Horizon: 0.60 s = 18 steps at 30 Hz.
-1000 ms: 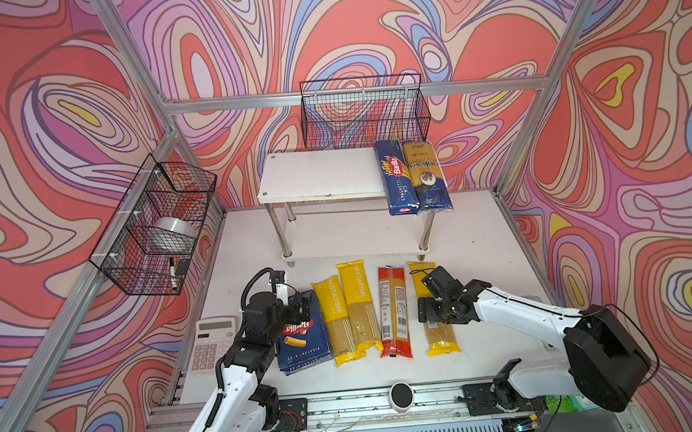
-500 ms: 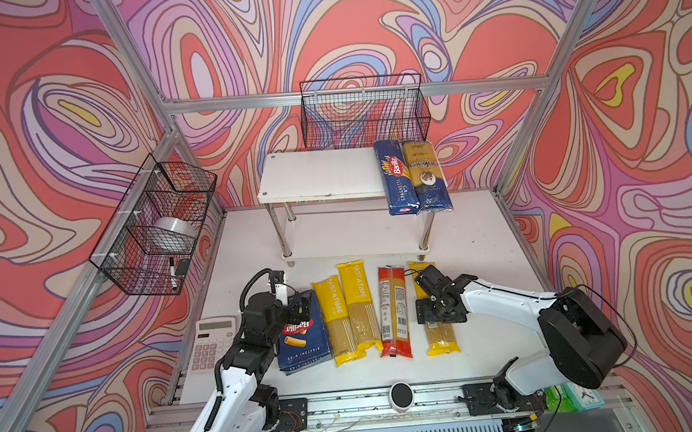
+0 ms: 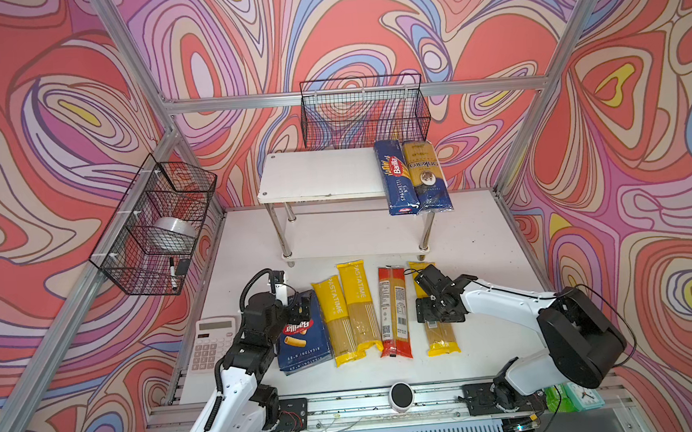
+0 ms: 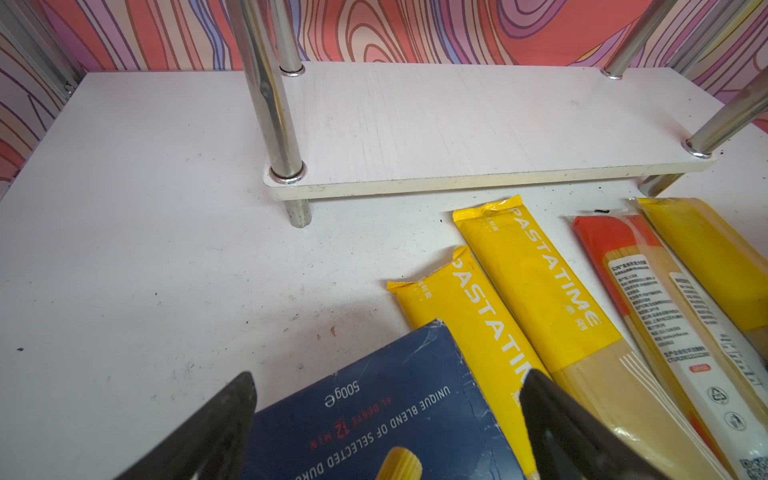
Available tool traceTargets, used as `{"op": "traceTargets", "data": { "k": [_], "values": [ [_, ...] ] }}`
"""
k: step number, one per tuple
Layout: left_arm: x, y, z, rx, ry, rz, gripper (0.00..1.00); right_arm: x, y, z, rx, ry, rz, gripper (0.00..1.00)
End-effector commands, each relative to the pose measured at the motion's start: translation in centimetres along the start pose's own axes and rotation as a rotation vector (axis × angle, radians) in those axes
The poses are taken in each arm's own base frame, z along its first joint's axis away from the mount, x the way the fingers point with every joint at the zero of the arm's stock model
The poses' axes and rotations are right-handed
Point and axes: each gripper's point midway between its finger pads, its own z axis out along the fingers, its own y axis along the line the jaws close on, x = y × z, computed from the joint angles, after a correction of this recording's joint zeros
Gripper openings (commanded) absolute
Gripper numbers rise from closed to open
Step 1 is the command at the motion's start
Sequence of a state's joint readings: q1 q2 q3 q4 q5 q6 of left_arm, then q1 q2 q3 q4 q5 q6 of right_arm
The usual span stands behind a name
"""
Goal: Place and organize the pasta boxes and bags onto the shelf
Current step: 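Close the right gripper around the yellow-and-clear spaghetti bag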
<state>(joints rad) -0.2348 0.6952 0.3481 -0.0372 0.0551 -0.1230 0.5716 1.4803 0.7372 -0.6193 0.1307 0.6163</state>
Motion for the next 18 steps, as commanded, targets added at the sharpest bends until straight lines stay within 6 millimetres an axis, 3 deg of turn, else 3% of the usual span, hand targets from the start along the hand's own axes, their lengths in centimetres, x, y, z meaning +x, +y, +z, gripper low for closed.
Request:
{"op": "traceTargets", "data": {
  "k": [1,10,18],
  "values": [
    [-0.36,0.12,-0.19,-0.006,0.001,0.009,1.0,1.64,-0.37,0.81,-0.005,0.047,0.025,0.88],
    [-0.42,0.11,-0.2,-0.006,-0.002,0.007,1.0,1.71,-0.57,0.59,-0.016,0.025,0.049,0.83],
    [-0.4,0.09,-0.22,-0.004,-0.002,0.007,1.0,1.79,-0.55,0.23,-0.042,-0.006,0.066,0.7]
  ]
}}
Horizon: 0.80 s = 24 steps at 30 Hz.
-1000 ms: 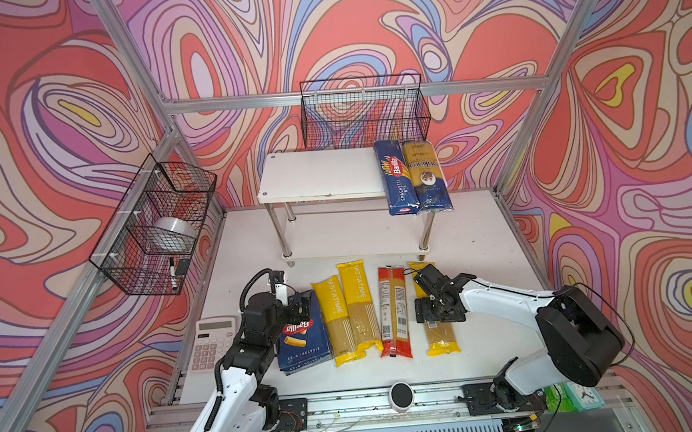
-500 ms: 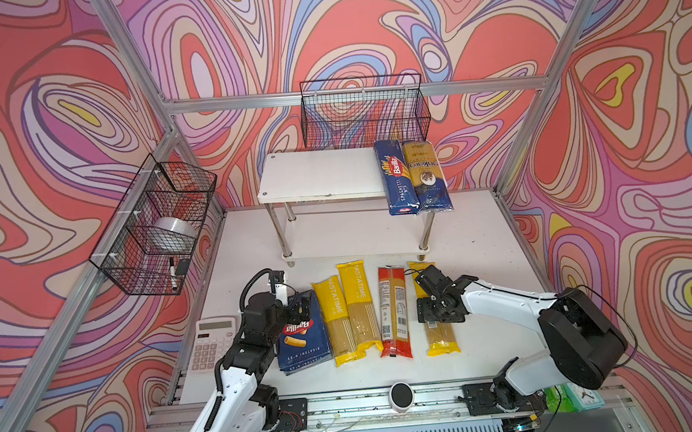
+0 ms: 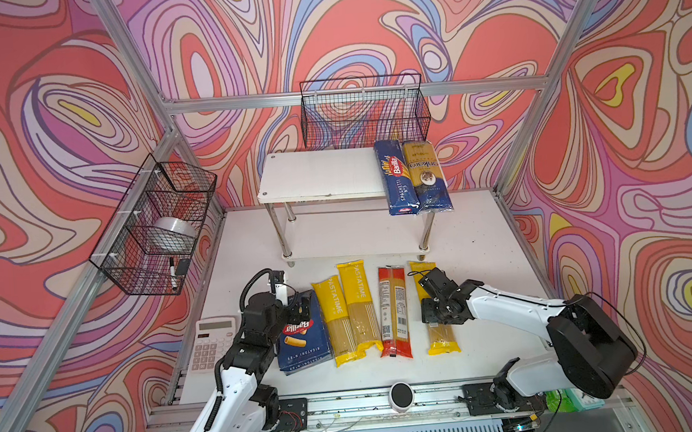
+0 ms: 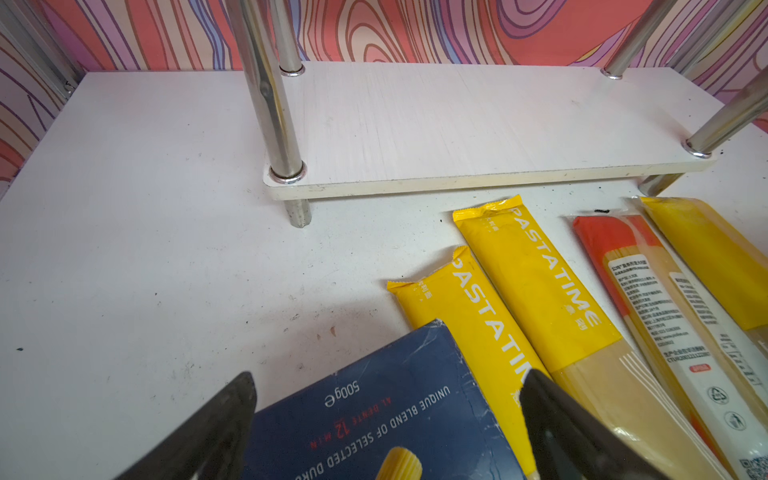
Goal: Place and organize the pasta boxes and bags onto the shelf
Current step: 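Close the right gripper around the yellow-and-clear spaghetti bag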
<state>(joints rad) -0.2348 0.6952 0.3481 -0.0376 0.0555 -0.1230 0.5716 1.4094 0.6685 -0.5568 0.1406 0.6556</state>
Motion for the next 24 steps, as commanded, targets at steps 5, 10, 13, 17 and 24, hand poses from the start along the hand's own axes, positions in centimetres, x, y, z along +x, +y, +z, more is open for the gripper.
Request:
{"op": "traceTargets", "data": {
  "k": [5,10,13,17,24],
  "values": [
    [-0.4,0.1,-0.2,-0.006,-0.001,0.007,1.0,1.8,-0.6,0.2,-0.001,0.047,0.031,0.61],
    [-0.4,0.1,-0.2,-0.005,0.001,0.007,1.0,1.8,-0.6,0.1,-0.002,0.042,0.038,0.53],
    [-0.4,0.1,-0.2,-0.005,-0.001,0.006,1.0,1.6,-0.5,0.1,-0.01,0.031,0.048,0.48],
    [-0.4,0.1,-0.2,-0.007,-0.002,0.006,1.0,1.4,-0.7,-0.3,-0.004,0.015,0.053,0.42],
    [-0.3,0.1,-0.1,-0.008,0.006,0.004,1.0,0.7,-0.6,-1.2,-0.015,-0.012,0.063,0.25]
  ]
}}
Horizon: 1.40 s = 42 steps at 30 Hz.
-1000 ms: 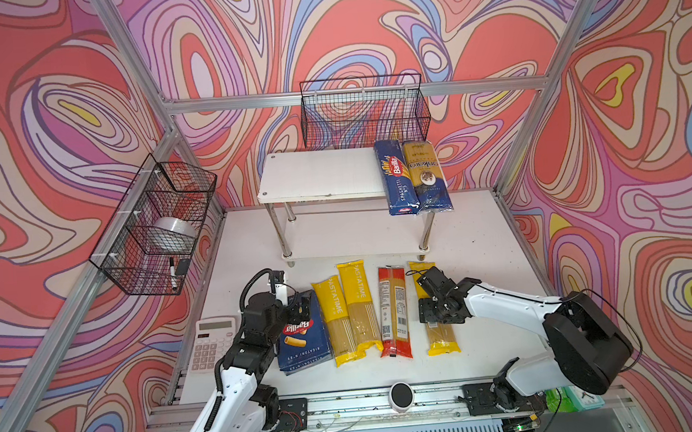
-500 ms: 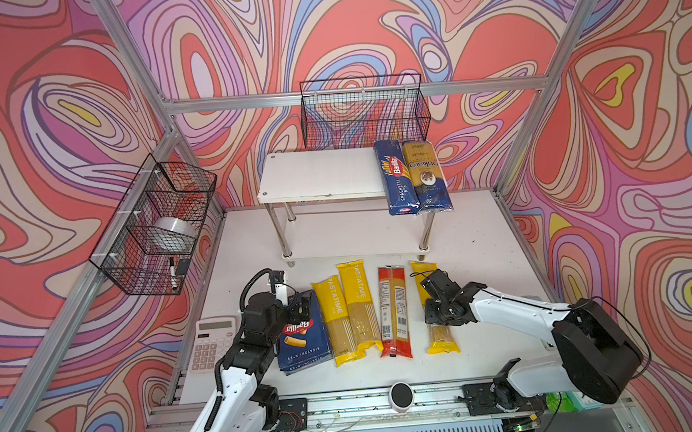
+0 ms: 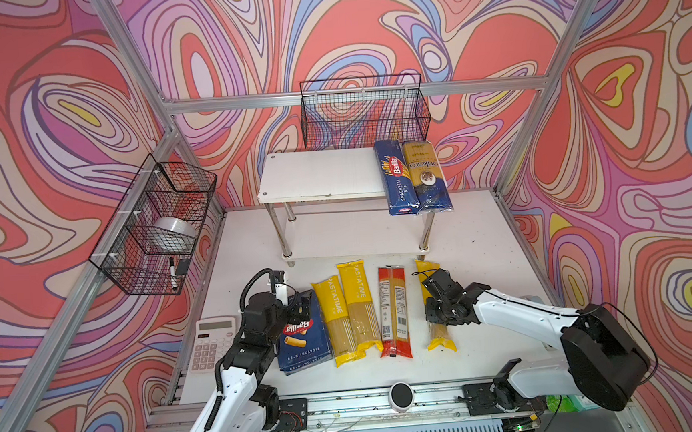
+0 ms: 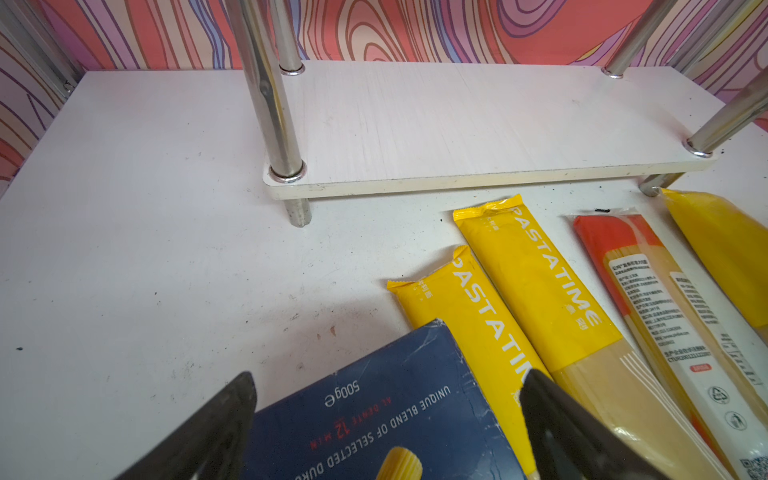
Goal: Place and organize the pasta boxes and bags onto the shelf
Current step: 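Close the right gripper around the yellow-and-clear spaghetti bag, then lift the yellow-and-clear bag upright with the right gripper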
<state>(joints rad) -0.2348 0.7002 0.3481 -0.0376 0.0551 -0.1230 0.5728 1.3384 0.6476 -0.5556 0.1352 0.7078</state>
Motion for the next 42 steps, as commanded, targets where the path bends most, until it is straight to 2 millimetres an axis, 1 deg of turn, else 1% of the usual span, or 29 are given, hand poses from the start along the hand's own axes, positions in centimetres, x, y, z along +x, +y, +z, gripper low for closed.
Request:
{"op": "traceTargets", "data": {
  "k": [1,3,8,11,20,25,28,37,42],
  "values": [
    [-0.4,0.1,-0.1,-0.007,0.001,0.004,1.0,0.8,-0.6,-0.3,0.018,0.017,0.008,0.2],
    [-0.5,0.1,-0.2,-0.008,-0.002,0.004,1.0,0.7,-0.5,-0.6,0.009,0.01,0.008,0.13],
    [-0.5,0.1,-0.3,-0.008,-0.007,0.004,1.0,0.3,-0.4,-1.2,0.001,-0.005,0.011,0.03],
    [-0.5,0.1,-0.3,-0.007,-0.005,0.004,1.0,-0.1,-0.2,-1.7,-0.008,-0.014,0.008,0.0],
    [-0.5,0.1,-0.2,-0.007,-0.003,0.004,1.0,-1.3,2.2,-4.4,-0.102,-0.069,-0.033,0.0],
    [-0.5,0.1,-0.2,-0.008,-0.002,0.003,1.0,-1.7,4.8,-6.4,-0.159,-0.101,-0.121,0.0],
    [-0.5,0.1,-0.1,-0.004,0.0,0.005,1.0,-2.0,5.9,-7.3,-0.157,-0.121,-0.162,0.0],
    [-0.6,0.1,-0.3,-0.003,-0.015,0.004,1.0,-2.4,8.7,-9.1,-0.211,-0.147,-0.215,0.0],
    [-0.6,0.0,-0.3,0.004,-0.021,0.006,1.0,-2.3,10.9,-10.8,-0.249,-0.175,-0.265,0.0]
  ]
}}
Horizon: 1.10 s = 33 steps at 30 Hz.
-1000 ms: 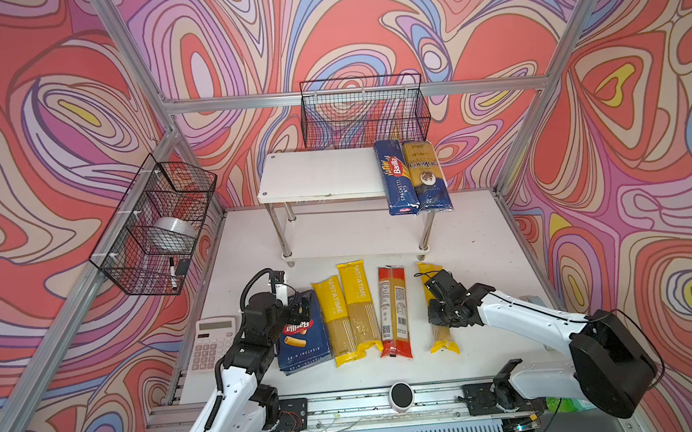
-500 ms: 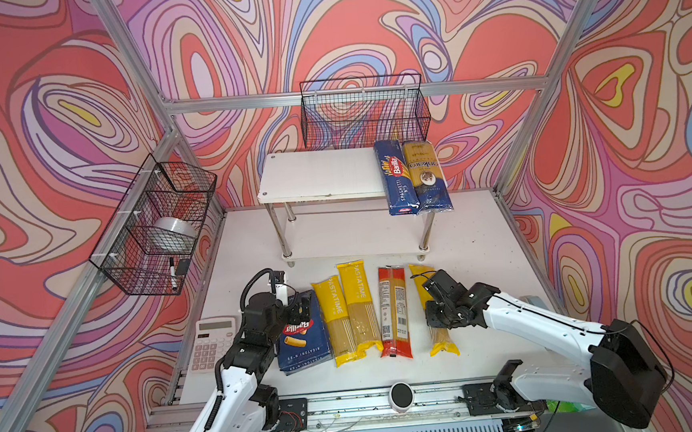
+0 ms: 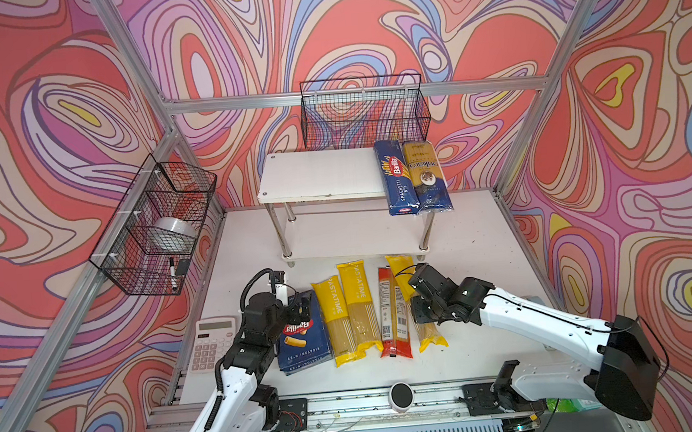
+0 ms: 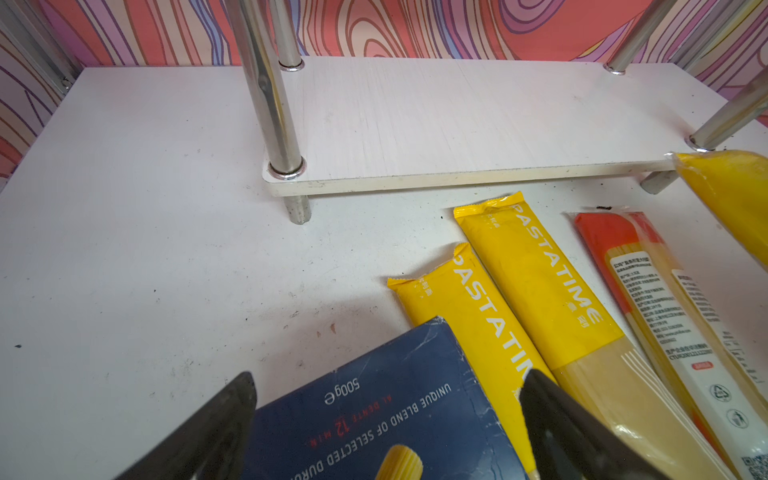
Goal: Place and organize the pasta boxes and bags onto the shelf
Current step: 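Lift the yellow-and-clear bag upright with the right gripper, then carry the yellow bag up toward the shelf top with the right gripper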
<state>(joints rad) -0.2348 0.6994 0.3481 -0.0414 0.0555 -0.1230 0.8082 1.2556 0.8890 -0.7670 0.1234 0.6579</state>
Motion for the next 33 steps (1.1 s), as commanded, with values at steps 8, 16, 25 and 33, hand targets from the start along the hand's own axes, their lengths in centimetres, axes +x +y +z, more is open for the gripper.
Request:
{"op": "traceTargets", "data": {
  "k": [8,16,25,33],
  "values": [
    [-0.9,-0.5,-0.9,0.033,-0.061,-0.002,1.0,-4.2,6.6,-4.3,-0.132,-0.183,-0.103,0.0],
    [-0.9,-0.6,-0.8,0.041,-0.055,0.0,1.0,-6.3,9.6,-7.0,-0.175,-0.244,-0.173,0.0],
    [-0.9,-0.6,-0.9,0.041,-0.059,0.0,1.0,-8.9,13.2,-9.3,-0.247,-0.311,-0.211,0.0],
    [-0.9,-0.7,-0.9,0.043,-0.058,0.002,1.0,-10.7,16.1,-10.5,-0.282,-0.351,-0.262,0.0]
  ]
}}
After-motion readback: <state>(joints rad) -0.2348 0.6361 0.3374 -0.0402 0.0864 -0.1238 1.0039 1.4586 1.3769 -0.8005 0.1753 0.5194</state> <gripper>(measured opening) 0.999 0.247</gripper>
